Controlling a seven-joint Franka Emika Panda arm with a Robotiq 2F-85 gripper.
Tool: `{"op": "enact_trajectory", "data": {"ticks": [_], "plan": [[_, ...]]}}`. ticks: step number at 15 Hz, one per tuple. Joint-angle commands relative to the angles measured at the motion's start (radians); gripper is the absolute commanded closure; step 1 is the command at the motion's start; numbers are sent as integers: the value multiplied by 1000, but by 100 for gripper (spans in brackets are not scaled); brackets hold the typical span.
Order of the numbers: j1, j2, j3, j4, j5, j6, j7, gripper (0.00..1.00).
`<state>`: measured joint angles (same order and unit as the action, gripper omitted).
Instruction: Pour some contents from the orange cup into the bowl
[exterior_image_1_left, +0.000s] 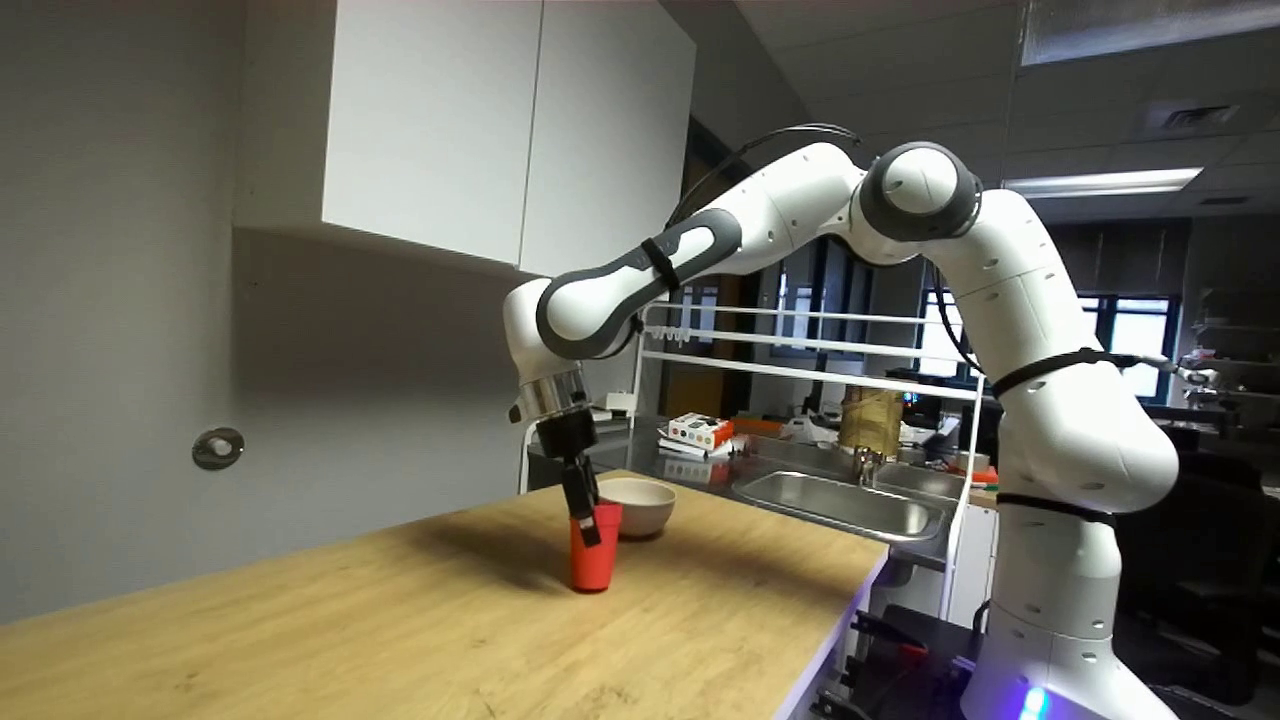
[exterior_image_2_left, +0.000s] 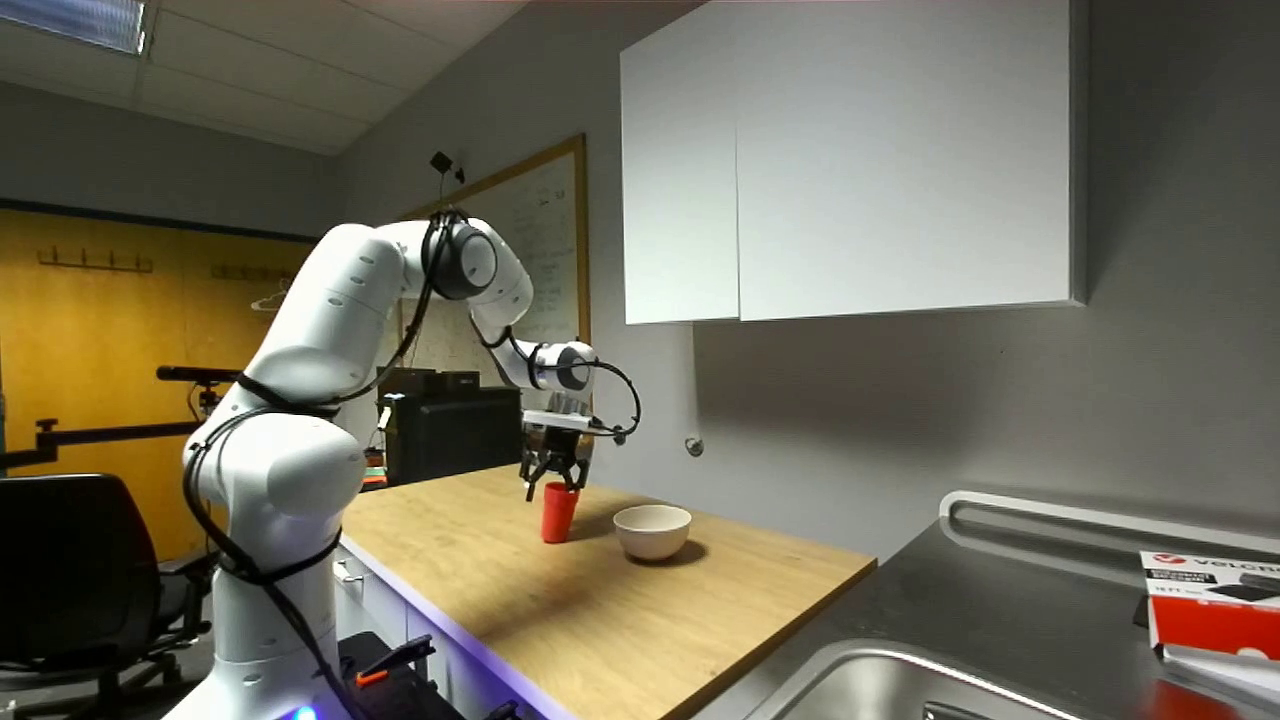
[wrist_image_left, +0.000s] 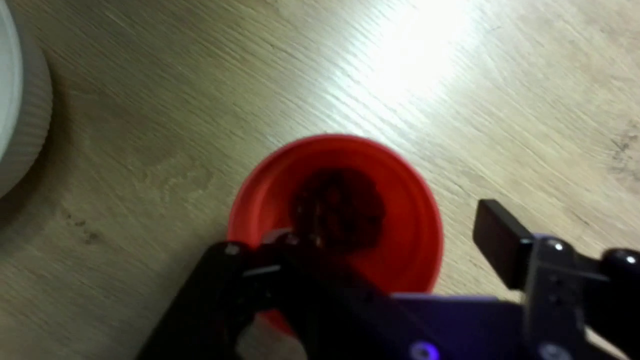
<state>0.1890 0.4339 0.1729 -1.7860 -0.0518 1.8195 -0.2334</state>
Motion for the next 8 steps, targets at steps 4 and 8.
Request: {"op": "enact_trajectory", "data": {"ticks": [4,8], "plan": [[-12,22,1,51,-4,-29,-8,73],[-16,1,-4,45,-10,-19,-8,96]]}}
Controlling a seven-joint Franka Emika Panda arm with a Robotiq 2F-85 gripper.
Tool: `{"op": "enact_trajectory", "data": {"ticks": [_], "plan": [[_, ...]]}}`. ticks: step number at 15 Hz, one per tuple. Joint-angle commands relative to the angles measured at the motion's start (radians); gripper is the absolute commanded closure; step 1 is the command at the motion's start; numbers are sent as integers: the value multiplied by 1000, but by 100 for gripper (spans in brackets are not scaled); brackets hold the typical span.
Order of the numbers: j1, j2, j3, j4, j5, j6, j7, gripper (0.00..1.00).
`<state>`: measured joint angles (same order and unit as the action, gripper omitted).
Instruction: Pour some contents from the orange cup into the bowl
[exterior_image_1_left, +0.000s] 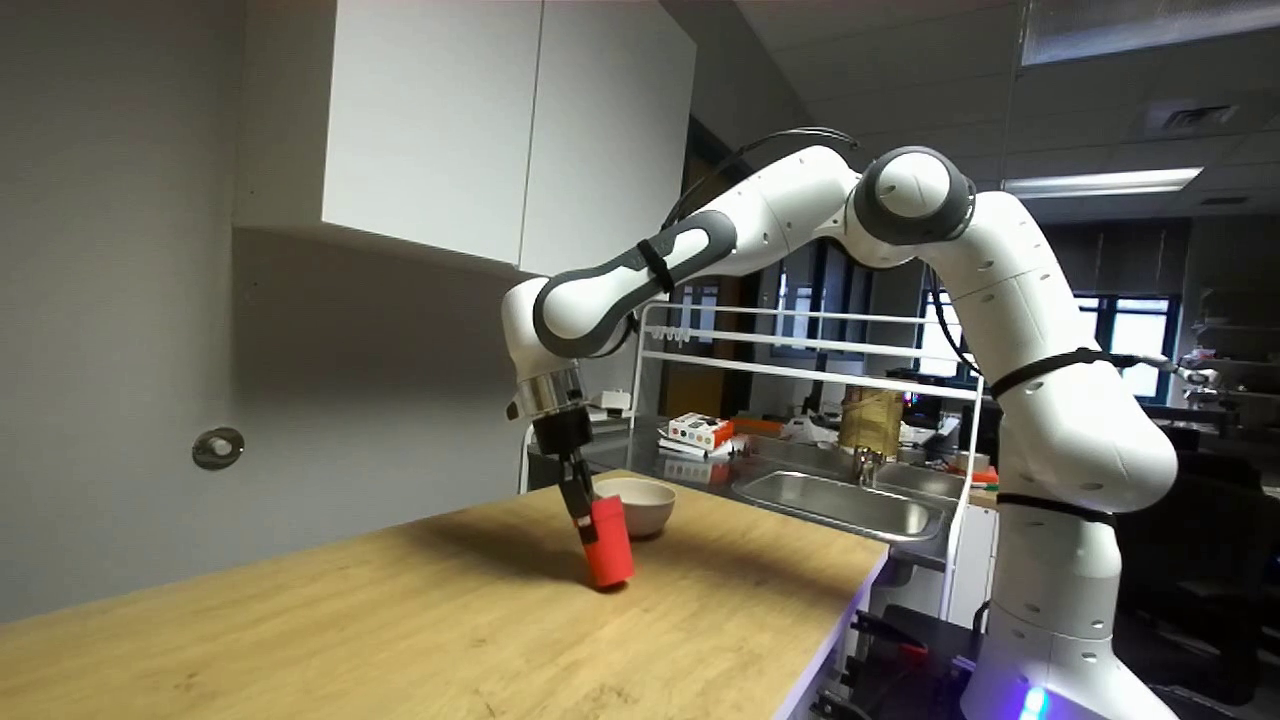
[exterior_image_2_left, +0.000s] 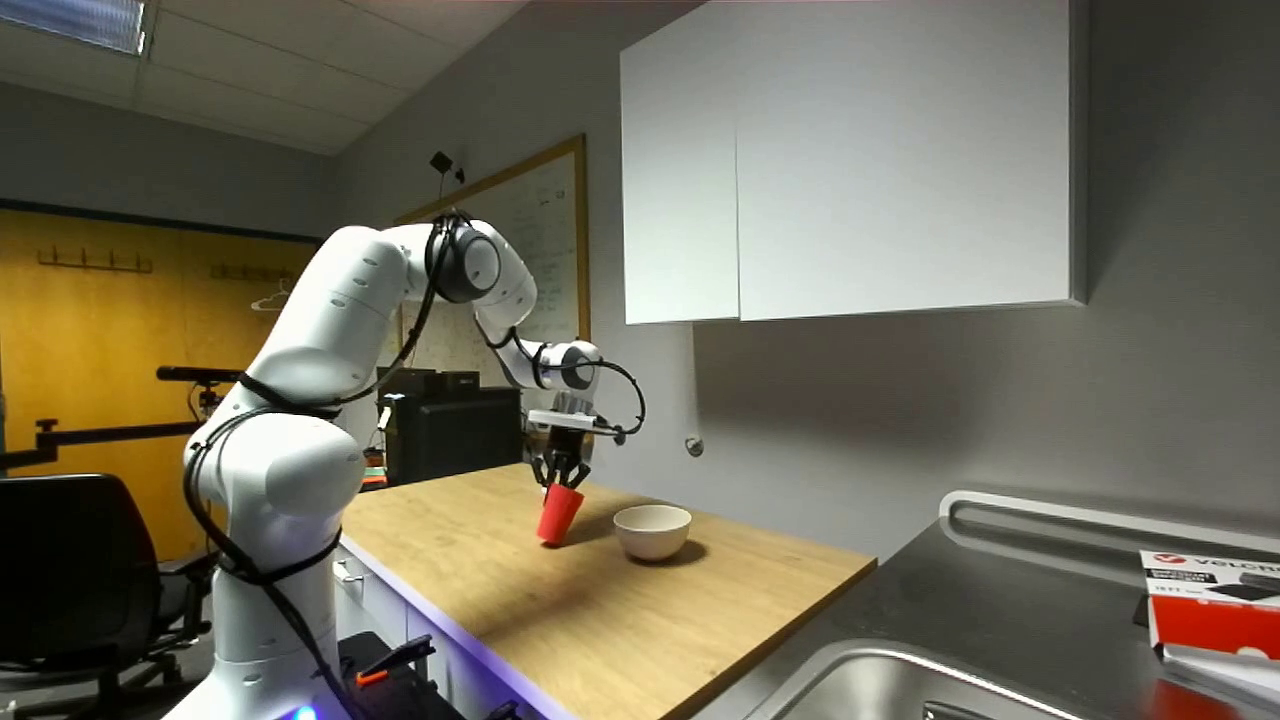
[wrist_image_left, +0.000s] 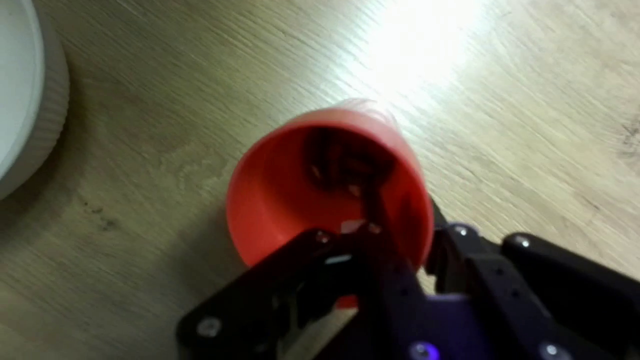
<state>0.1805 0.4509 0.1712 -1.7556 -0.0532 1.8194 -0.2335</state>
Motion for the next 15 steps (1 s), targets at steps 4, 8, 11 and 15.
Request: {"op": "enact_trajectory", "data": {"ticks": [4,8,11,15], "plan": [[-27,-55,-10,1,-15,-18,-32,96],[-96,-122,-26,0,16,-8,-119,96],[-185,-179,-50,13,93,-2,-238,96],[-310,-172,-97,96,284,-57,-436,96]]}}
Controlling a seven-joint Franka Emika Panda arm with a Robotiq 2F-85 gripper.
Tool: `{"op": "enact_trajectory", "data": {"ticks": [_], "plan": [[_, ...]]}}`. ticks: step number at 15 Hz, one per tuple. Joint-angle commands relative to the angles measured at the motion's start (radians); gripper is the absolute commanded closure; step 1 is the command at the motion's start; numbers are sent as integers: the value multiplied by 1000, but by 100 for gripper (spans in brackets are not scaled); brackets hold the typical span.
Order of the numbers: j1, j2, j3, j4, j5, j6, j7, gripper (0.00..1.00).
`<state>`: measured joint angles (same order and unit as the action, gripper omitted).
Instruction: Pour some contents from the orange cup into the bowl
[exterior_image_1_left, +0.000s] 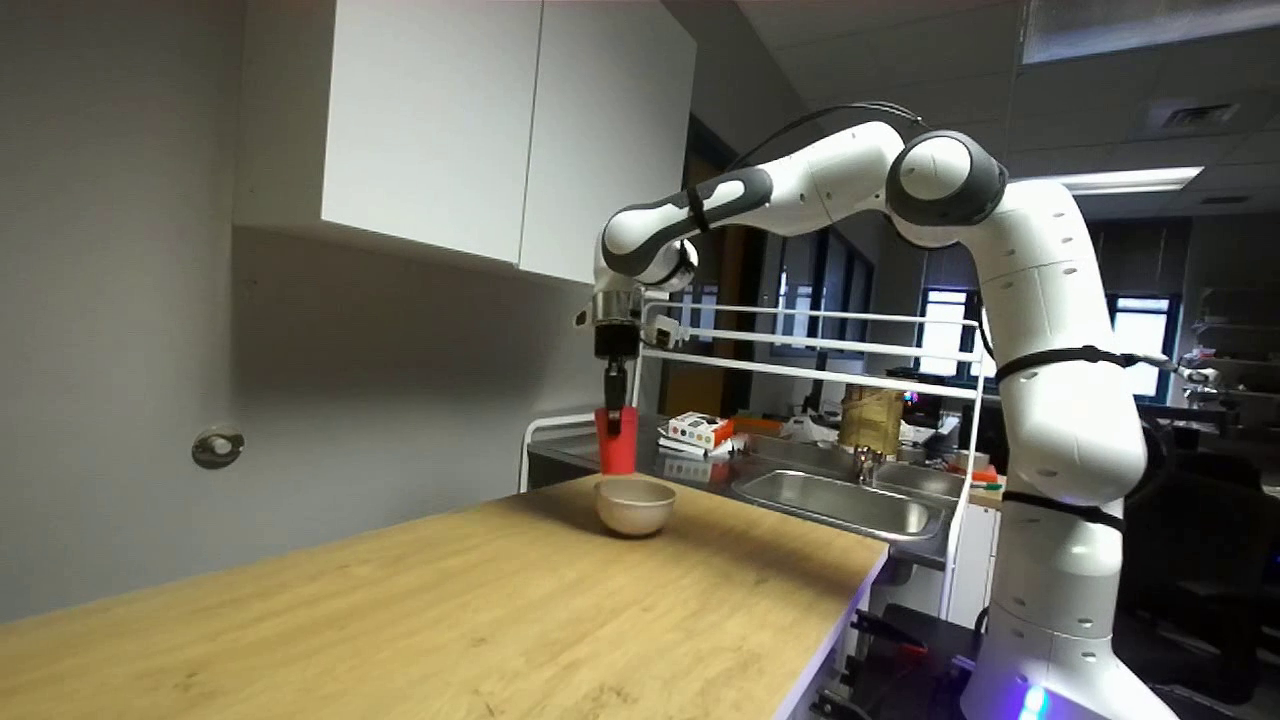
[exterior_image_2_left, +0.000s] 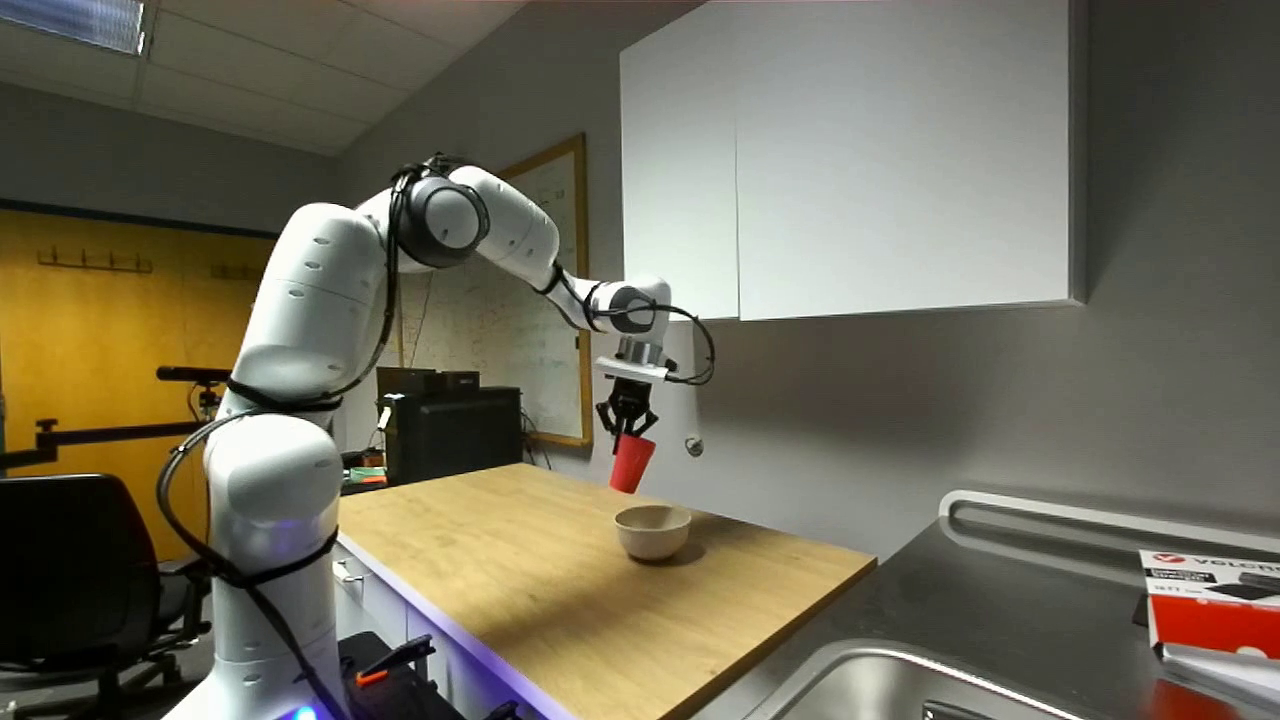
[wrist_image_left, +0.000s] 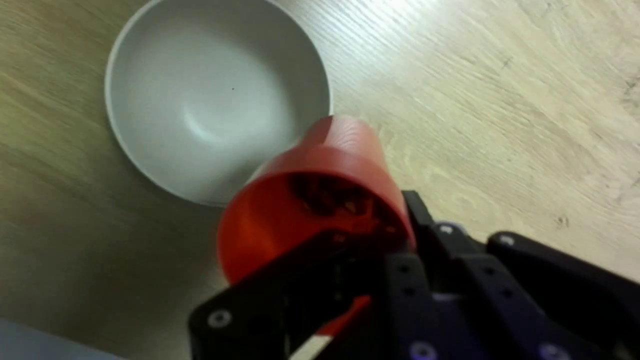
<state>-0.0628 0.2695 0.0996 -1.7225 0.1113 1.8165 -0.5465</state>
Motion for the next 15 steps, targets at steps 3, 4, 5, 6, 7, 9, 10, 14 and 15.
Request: {"op": "enact_trajectory", "data": {"ticks": [3,4,5,6,7,9,10,14,15], "plan": [[-139,45,-62,106,262,-133,-229,96],[-156,57,-72,114,298,-156,-251,96],[-172,63,-79,119,338,-183,-266,96],[-183,69,-84,120,374,-207,-277,96],[-191,72,-87,117,408,-228,-285,96],[-198,81,-90,112,461,-258,-289,96],[-199,83,-87,109,491,-275,-292,96],[-187,110,-90,112,590,-319,-298,96],[-188,116,-92,110,610,-330,-303,96]]}}
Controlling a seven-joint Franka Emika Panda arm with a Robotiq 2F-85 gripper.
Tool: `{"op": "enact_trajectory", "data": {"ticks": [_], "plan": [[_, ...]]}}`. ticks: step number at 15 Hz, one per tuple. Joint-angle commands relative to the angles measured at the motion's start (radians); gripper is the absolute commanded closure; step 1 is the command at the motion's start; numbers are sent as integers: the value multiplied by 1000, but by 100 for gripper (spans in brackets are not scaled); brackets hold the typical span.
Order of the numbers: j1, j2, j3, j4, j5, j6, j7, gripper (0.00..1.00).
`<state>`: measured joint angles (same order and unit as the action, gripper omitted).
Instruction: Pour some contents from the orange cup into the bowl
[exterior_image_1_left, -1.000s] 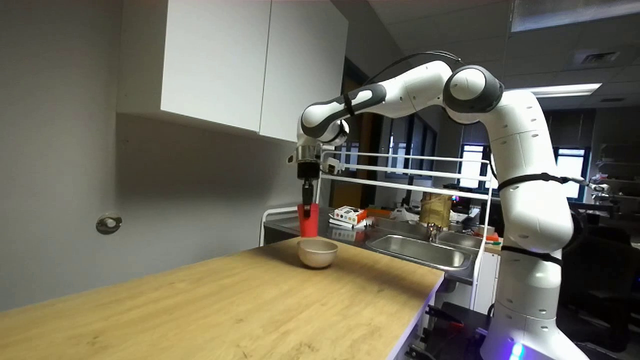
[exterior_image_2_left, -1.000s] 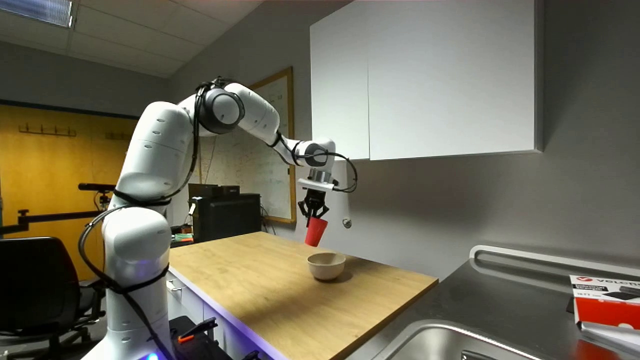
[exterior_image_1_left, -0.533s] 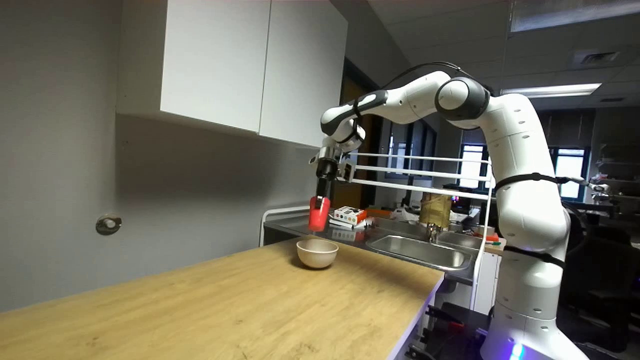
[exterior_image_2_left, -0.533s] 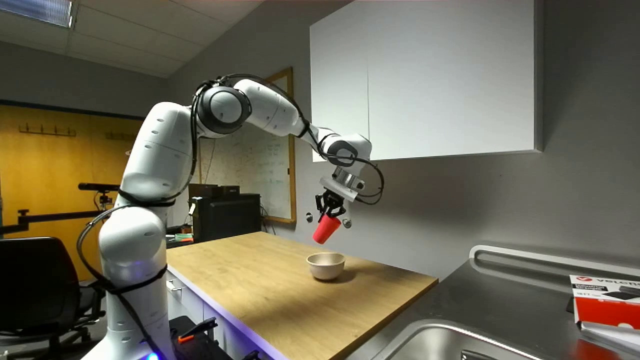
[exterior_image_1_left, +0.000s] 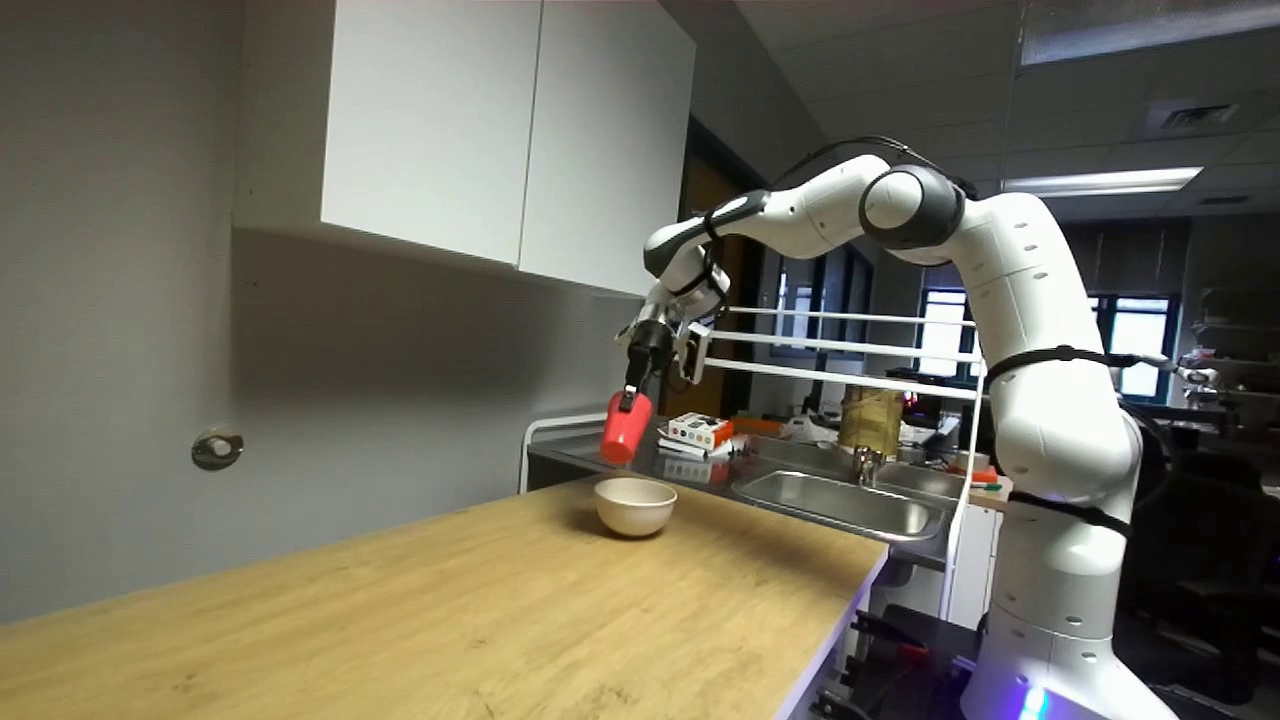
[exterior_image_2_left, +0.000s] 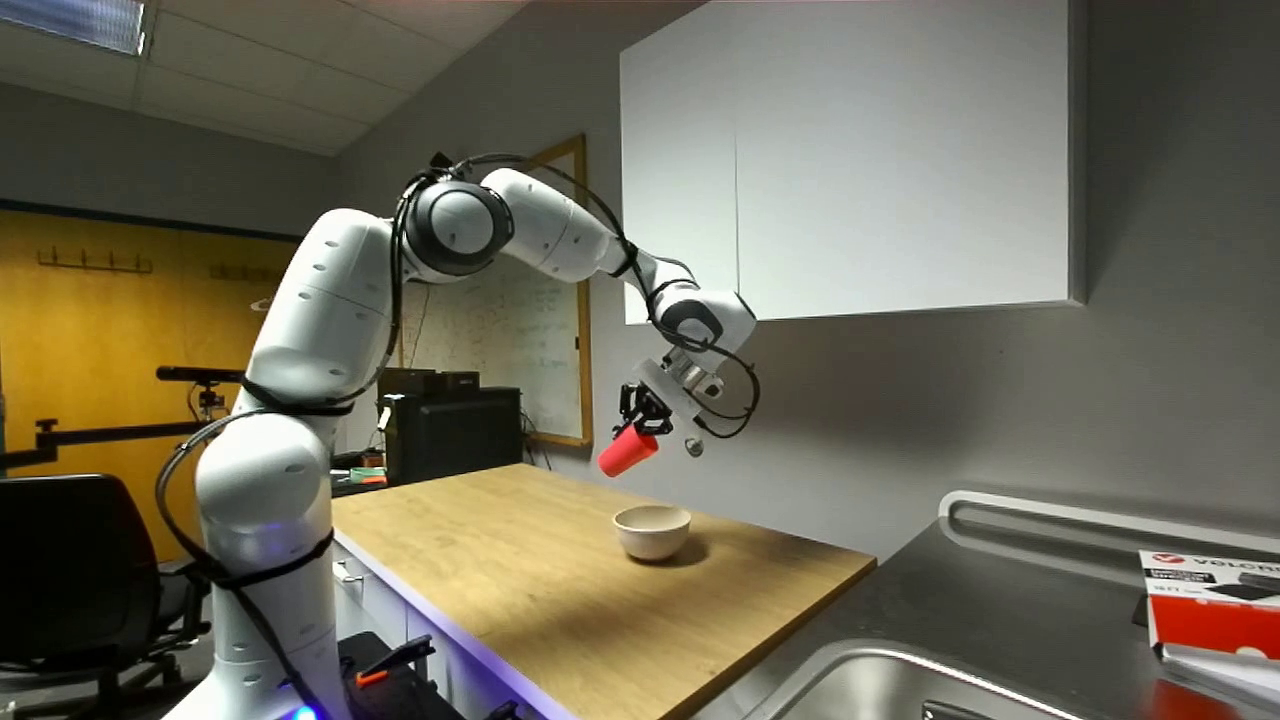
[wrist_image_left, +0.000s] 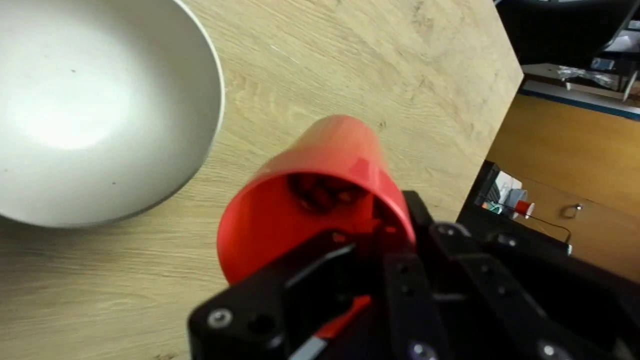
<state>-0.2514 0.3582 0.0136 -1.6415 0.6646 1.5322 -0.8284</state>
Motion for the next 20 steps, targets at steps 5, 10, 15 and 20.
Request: {"op": "enact_trajectory", "data": {"ticks": [5,10,15,20], "plan": [[-26,120,-23,53,151,-109,-71,96],[-67,241,-28,120,231,-230,-115,96],[-105,356,-27,208,352,-393,-72,96],[-128,455,-39,280,473,-500,-16,96]]}}
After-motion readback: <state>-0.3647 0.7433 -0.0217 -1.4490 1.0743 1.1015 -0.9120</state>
